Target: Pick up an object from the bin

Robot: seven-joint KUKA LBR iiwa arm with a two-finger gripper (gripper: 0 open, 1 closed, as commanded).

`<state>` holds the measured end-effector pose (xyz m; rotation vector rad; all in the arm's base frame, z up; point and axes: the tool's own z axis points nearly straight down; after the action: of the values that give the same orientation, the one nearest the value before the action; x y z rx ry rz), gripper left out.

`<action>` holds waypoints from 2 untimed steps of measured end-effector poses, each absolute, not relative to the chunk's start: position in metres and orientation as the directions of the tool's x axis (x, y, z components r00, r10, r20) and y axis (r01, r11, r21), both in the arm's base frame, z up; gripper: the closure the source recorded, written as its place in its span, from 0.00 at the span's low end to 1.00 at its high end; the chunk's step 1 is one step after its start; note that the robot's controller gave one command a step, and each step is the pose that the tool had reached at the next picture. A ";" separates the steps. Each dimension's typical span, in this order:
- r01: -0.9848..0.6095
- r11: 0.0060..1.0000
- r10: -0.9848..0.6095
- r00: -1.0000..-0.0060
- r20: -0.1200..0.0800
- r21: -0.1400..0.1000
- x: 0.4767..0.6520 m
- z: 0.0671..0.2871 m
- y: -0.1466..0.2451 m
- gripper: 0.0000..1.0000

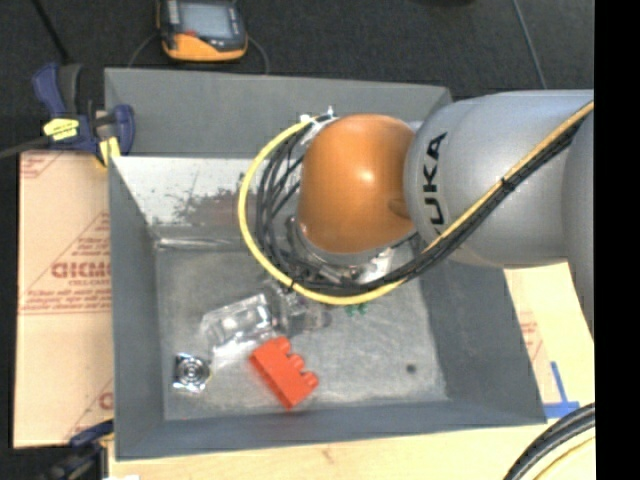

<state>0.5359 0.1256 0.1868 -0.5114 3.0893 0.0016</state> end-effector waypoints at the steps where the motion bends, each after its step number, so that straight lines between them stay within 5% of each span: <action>1: -0.256 0.967 -0.256 -0.967 0.007 0.002 0.495 0.095 0.139 1.00; 2: -0.252 0.968 -0.252 -0.968 -0.009 0.001 0.488 0.173 0.152 1.00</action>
Offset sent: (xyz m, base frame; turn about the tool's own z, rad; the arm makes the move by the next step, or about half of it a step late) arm -0.0384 0.0125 -0.0870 0.0725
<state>0.4881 0.1521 0.1729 -0.3973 3.1074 0.0029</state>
